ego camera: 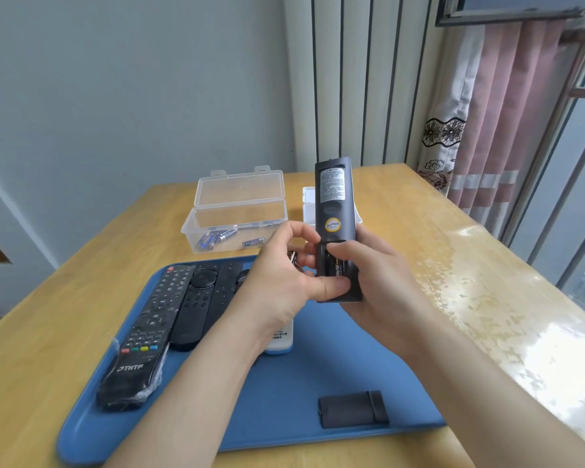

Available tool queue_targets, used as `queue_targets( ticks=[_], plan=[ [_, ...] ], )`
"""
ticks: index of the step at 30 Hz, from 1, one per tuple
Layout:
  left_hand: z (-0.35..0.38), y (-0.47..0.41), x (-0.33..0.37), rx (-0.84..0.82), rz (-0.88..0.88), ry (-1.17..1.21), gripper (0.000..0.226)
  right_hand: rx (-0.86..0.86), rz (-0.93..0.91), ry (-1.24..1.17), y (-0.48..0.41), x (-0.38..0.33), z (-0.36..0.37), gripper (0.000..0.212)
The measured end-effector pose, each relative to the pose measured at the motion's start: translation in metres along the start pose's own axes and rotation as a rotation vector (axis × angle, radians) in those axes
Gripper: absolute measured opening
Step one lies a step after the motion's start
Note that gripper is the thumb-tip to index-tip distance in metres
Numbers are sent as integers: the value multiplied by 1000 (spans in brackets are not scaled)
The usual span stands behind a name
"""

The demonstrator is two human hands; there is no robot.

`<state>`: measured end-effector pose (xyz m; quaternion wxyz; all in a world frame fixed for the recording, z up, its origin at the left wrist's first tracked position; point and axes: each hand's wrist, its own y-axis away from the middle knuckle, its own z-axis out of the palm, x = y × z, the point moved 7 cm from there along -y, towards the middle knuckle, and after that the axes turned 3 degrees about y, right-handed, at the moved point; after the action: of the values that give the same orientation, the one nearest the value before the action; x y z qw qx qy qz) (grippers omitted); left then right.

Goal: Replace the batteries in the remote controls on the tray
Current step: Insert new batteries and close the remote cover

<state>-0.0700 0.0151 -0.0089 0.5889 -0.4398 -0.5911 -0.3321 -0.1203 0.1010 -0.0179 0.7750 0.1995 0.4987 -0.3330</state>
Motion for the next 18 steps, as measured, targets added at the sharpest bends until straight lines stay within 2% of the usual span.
queue_targets(
  ticks=[3, 7, 11, 14, 18],
  plan=[
    [-2, 1, -2, -37, -78, 161, 40, -60, 15, -67, -2, -3, -2, 29],
    [-9, -5, -14, -61, -203, 463, 22, -32, 42, -204, -6, -1, -10, 25],
    [-13, -5, -18, -57, -215, 512, 37, 77, 73, -310, -8, 3, -21, 23],
    [-20, -6, -16, 6, -152, 516, 31, 80, 122, -393, -9, 8, -21, 31],
    [-26, -8, -17, 87, -95, 433, 25, 37, 131, -359, -10, 8, -18, 35]
  ],
)
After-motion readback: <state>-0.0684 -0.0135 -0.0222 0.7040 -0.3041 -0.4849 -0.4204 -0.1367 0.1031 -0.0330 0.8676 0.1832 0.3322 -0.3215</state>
